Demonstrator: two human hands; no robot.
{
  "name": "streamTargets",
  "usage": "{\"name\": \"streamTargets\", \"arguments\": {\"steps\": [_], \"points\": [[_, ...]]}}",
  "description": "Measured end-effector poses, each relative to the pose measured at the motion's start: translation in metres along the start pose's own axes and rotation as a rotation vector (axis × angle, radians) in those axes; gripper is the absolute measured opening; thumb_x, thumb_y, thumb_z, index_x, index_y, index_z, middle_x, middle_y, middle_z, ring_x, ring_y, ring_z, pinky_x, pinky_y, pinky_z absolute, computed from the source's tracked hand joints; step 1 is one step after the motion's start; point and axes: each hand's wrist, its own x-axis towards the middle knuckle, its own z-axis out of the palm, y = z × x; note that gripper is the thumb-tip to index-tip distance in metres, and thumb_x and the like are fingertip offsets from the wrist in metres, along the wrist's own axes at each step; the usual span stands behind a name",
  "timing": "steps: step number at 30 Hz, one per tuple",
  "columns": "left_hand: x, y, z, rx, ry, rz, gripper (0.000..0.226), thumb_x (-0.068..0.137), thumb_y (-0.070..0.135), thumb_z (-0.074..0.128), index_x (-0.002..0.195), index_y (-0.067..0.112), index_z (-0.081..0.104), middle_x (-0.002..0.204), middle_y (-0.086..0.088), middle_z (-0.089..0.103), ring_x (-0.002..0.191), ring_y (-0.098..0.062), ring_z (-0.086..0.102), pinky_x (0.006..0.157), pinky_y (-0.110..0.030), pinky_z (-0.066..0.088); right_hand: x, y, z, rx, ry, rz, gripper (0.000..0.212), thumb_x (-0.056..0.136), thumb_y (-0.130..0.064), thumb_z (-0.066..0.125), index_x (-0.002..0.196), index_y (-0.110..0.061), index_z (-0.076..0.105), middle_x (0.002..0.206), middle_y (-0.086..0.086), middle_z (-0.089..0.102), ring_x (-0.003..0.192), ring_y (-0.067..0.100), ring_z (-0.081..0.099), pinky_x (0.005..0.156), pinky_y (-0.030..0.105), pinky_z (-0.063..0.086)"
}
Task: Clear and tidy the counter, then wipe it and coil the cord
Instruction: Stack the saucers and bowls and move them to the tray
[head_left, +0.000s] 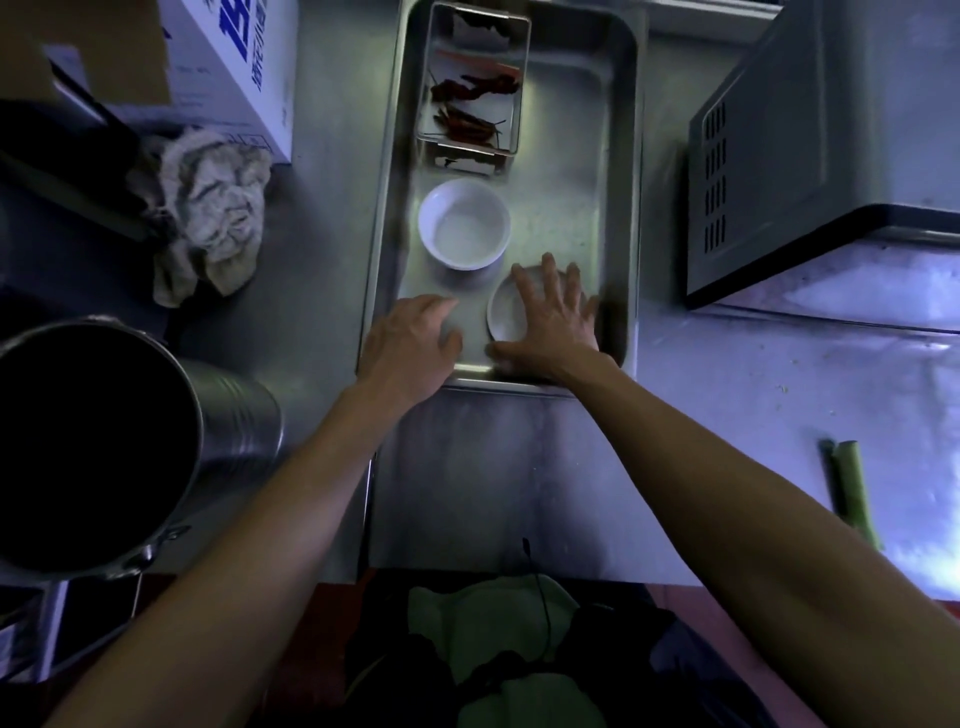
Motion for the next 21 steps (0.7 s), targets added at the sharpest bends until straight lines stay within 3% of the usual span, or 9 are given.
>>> {"name": "streamTargets", "arguments": {"steps": [3, 7, 13, 17, 21], "points": [[0.000, 0.004, -0.001, 0.016, -0.003, 0.005, 0.045, 0.094, 0.032, 0.058, 0.137, 0.018, 0.056, 0.139, -0.003, 0.058, 0.127, -0.028, 0.050, 0.104, -0.042, 0.043, 0.000, 0.001, -0.006, 0.004, -0.007, -0.021, 0.113, 0.073, -0.071, 0.067, 0.157, -0.036, 0.000, 0.165, 0.003, -0.021, 0.150, 0.036, -0.022, 0.118, 0.067, -0.002], [-0.002, 0.012, -0.001, 0.034, -0.027, 0.011, 0.049, 0.094, 0.033, 0.057, 0.141, 0.019, 0.052, 0.144, -0.002, 0.054, 0.131, -0.027, 0.047, 0.107, -0.045, 0.041, -0.010, 0.007, -0.016, 0.007, 0.040, -0.050, 0.094, 0.084, -0.066, 0.059, 0.157, -0.032, 0.011, 0.167, 0.004, -0.014, 0.152, 0.032, -0.015, 0.121, 0.061, 0.005], [-0.002, 0.053, 0.007, 0.126, -0.097, 0.077, 0.052, 0.095, 0.035, 0.054, 0.144, 0.021, 0.048, 0.146, -0.003, 0.050, 0.132, -0.030, 0.045, 0.103, -0.048, 0.042, -0.058, 0.038, -0.040, 0.080, 0.216, -0.099, 0.074, 0.091, -0.048, 0.060, 0.154, -0.026, 0.027, 0.165, 0.006, 0.015, 0.153, 0.029, 0.009, 0.120, 0.049, 0.021], [-0.008, 0.098, 0.020, 0.193, -0.101, 0.162, 0.049, 0.095, 0.039, 0.056, 0.141, 0.022, 0.051, 0.144, -0.003, 0.053, 0.128, -0.031, 0.050, 0.099, -0.048, 0.045, -0.109, 0.076, -0.052, 0.163, 0.317, -0.101, 0.060, 0.091, -0.040, 0.061, 0.145, -0.021, 0.042, 0.154, 0.007, 0.037, 0.143, 0.027, 0.029, 0.112, 0.049, 0.035], [-0.028, 0.153, 0.040, 0.204, -0.119, 0.266, 0.042, 0.092, 0.034, 0.056, 0.132, 0.021, 0.057, 0.135, -0.004, 0.059, 0.119, -0.033, 0.055, 0.091, -0.046, 0.050, -0.166, 0.132, -0.046, 0.242, 0.312, 0.009, 0.063, 0.094, -0.039, 0.061, 0.150, -0.024, 0.037, 0.161, 0.006, 0.029, 0.148, 0.026, 0.024, 0.114, 0.047, 0.030]]}}
